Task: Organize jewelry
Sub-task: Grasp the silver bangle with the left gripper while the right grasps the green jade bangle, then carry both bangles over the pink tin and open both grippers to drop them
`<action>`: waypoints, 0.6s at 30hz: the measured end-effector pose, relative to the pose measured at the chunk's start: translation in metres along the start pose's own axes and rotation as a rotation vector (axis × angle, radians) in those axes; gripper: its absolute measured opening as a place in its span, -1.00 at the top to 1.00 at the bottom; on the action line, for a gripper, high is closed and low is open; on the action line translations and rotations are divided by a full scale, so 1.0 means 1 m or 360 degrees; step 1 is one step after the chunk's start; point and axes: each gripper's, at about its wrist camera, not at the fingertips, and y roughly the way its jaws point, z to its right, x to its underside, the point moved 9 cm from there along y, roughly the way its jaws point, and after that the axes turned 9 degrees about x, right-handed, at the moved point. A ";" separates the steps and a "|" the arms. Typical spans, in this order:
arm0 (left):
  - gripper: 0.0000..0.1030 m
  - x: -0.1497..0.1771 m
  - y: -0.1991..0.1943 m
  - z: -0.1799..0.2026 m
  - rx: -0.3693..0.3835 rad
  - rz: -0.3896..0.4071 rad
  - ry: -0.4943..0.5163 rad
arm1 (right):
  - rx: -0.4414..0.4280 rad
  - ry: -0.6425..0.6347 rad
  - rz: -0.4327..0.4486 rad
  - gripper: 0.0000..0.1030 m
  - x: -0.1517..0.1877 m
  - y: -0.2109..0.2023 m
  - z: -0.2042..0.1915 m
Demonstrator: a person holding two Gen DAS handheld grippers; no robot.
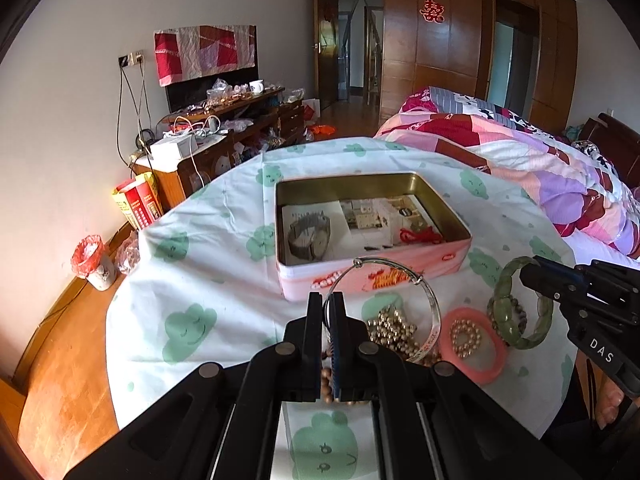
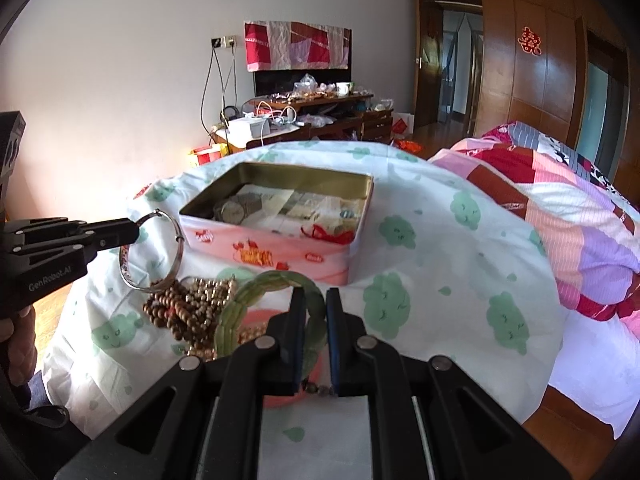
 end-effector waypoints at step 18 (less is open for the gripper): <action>0.96 -0.041 0.011 -0.004 -0.0060 0.0068 0.0055 | 0.0042 -0.0048 0.0099 0.77 -0.048 0.013 0.006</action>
